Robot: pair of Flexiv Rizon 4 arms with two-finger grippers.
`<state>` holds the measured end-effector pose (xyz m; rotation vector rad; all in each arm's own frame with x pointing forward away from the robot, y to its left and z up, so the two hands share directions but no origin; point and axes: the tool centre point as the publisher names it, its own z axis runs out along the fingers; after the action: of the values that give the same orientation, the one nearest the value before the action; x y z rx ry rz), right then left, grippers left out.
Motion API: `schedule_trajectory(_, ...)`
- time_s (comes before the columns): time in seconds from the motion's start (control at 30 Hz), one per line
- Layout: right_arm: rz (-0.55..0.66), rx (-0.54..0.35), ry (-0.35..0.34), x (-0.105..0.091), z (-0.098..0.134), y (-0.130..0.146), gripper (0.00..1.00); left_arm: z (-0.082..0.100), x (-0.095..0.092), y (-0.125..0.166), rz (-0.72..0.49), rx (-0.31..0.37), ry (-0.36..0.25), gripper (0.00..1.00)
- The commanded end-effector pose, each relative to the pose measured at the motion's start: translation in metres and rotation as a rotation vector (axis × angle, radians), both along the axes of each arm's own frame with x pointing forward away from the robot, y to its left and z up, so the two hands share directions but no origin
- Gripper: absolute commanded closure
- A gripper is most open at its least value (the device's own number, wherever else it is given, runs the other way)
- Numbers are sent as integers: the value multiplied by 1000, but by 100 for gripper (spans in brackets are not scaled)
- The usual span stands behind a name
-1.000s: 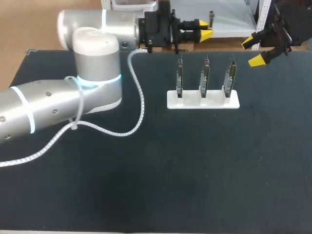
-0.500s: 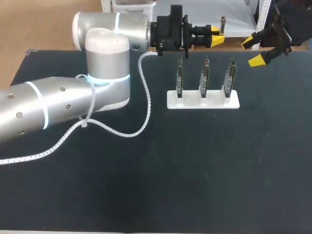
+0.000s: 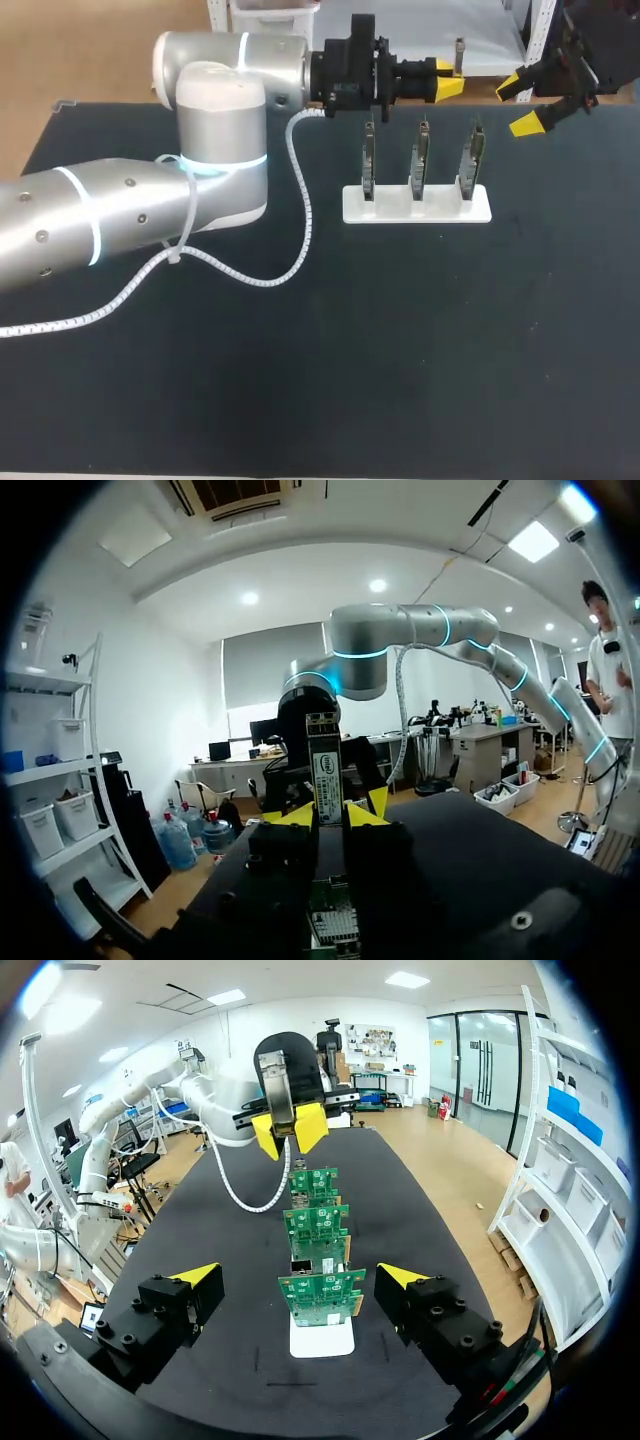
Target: Pick up the optical module with the left hand, and insert it into the network port with the right hand.
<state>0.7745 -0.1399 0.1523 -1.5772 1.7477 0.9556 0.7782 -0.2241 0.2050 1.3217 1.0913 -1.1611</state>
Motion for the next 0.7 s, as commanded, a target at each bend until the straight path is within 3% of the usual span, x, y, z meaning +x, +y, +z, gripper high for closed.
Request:
schedule_trajectory(0.03, -3, -1, -2, -2, 0, 0, 0, 2, -4, -4, 11, 5, -4, 100)
schedule_trajectory(0.2, -3, -1, -2, -2, 0, 0, 0, 4, -8, -10, 12, 23, -6, 100)
schedule_trajectory(0.7, -3, -1, -2, -2, 0, 0, 0, -3, -10, -22, 43, 29, 65, 100)
